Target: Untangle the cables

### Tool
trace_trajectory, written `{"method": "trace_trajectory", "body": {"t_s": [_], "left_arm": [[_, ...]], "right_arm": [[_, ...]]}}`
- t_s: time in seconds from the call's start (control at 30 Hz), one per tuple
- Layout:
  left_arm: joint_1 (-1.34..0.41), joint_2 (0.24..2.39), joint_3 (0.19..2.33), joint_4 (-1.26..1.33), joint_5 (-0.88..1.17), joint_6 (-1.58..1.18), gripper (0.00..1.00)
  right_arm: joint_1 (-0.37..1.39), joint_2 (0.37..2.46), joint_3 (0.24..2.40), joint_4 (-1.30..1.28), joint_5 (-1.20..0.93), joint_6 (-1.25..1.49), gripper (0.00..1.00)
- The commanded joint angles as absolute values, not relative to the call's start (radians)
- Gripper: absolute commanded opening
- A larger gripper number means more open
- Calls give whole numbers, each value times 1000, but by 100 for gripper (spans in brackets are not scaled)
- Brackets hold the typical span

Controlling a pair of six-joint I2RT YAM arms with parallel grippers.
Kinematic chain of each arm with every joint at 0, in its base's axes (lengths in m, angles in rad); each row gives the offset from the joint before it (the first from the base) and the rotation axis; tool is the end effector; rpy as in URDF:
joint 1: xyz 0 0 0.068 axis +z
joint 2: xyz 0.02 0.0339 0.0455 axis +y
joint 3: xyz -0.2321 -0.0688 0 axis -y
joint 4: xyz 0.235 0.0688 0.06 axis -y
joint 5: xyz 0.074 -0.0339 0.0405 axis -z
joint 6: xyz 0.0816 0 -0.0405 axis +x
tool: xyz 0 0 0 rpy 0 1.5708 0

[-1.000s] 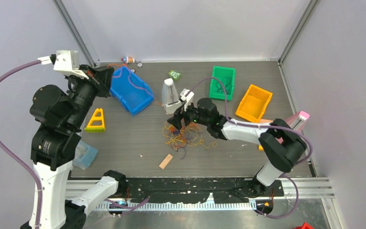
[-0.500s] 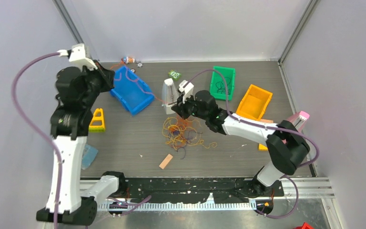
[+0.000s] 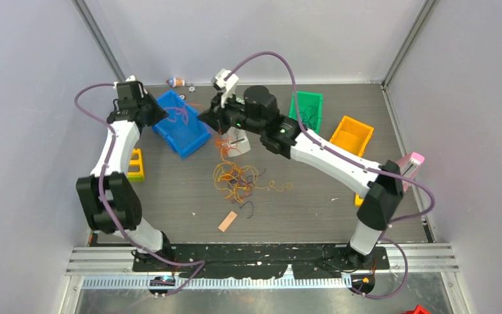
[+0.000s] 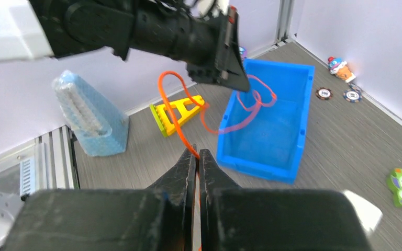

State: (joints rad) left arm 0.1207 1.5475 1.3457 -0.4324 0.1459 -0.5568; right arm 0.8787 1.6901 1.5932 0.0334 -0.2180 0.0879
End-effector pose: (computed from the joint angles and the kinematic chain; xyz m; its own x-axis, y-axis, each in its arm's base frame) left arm 0.3801 0.0342 0.2655 -0.4979 -0.5871 -0.6383 -0.3133 0.8081 -0.4988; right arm 0.2676 0.3506 0.3712 -0.1184 -0.0086 -0.9929 -0.8824 0.4594 0.1013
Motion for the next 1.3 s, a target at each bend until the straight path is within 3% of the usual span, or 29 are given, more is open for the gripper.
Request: {"method": "trace_trajectory", "body": {"t_s": [0.0,0.1,0.2,0.27,0.4,0.47,0.87,1.03,1.2,1.27], "left_arm": [[129,1673,1466,-332,227,-619,0],[129,1760,1550,-375,231,-620,0],[126,1793,1620,-419,269,-602,41],[116,1759,1586,-411,243,-592,61],[114,1648,1456,-347,214,-585,82],[114,1599,1412,-344,210,-573,86],[111,1267,1032,-119,400,-711,95],[77,1213,960,-32,503,-686,82],[51,1246,849,173,601,-667,57],[29,1272,832,221,626,-655,53]], "right_arm": [[882,1858,1796,-86,-203,143,5],[879,1995,1946,-157,-168,169,6],[869,2088,2113,-221,-161,213,5],[861,2141,2176,-238,-166,241,5],[838,2190,2219,-223,-194,294,5],[828,2207,2236,-221,-211,312,5],[811,2198,2234,-223,-279,310,5],[812,2190,2232,-222,-297,329,5],[812,2178,2233,-221,-325,361,5],[812,2176,2232,-218,-338,373,5]]}}
